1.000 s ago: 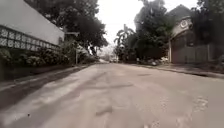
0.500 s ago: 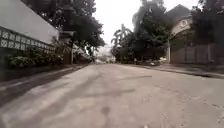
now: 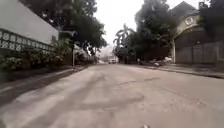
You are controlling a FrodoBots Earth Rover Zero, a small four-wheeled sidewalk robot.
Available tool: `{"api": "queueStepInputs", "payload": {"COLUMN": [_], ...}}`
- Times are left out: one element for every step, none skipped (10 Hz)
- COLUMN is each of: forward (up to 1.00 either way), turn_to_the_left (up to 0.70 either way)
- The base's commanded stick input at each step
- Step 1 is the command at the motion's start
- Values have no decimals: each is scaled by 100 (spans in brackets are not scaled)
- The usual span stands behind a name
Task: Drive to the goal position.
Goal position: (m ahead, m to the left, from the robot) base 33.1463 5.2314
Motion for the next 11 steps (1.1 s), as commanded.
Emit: {"api": "queueStepInputs", "payload": {"forward": [85,85,85,85,85,85,85,85,85,85,85], "turn_to_the_left": [1,1,2,11,9,2,9,8,5,2,3]}}
